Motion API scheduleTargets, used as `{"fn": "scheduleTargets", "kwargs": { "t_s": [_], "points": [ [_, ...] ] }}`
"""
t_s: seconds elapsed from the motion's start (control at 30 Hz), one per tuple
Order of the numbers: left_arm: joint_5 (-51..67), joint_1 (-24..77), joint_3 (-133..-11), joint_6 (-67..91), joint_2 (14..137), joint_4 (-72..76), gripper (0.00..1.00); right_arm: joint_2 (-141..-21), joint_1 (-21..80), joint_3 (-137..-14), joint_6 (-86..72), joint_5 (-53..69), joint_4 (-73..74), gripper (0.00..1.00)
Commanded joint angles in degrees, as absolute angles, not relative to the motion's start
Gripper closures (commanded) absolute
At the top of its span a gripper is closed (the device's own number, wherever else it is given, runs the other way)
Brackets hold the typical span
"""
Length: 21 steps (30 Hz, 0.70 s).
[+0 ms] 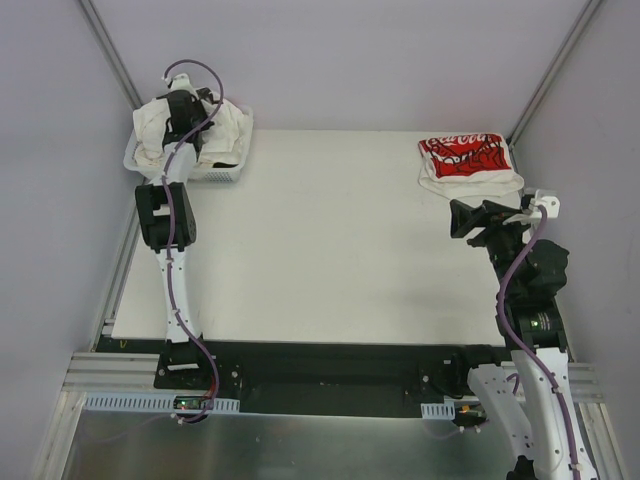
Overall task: Fold and stack the t-shirts
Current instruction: Grab crumpled tshirt from bin with the left arm, then move the tshirt to the center of the board
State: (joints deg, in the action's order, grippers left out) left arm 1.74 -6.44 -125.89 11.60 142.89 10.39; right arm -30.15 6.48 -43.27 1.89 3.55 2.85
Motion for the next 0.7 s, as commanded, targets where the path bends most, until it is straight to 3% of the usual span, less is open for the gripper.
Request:
{"fn": "scheduleTargets", "kwargs": {
  "t_s": [0.0,0.3,0.67],
  "points": [
    [2.72,-6.33,-129.55,12.74,134.13,13.45,1.0,-30.41,6.77,-43.6,0.44,5.53,0.26,0.26],
    [4.04,-3.17,-127.62,11.52,122.1,15.98,1.0,-32.69,6.77,-42.63,0.26,7.91,-2.37,0.27],
    [17.56,6.06,-119.01,11.42,96.54,24.35,1.0,-33.31,6.77,-42.01,-1.58,9.84,-3.43,0.28]
  ]
}}
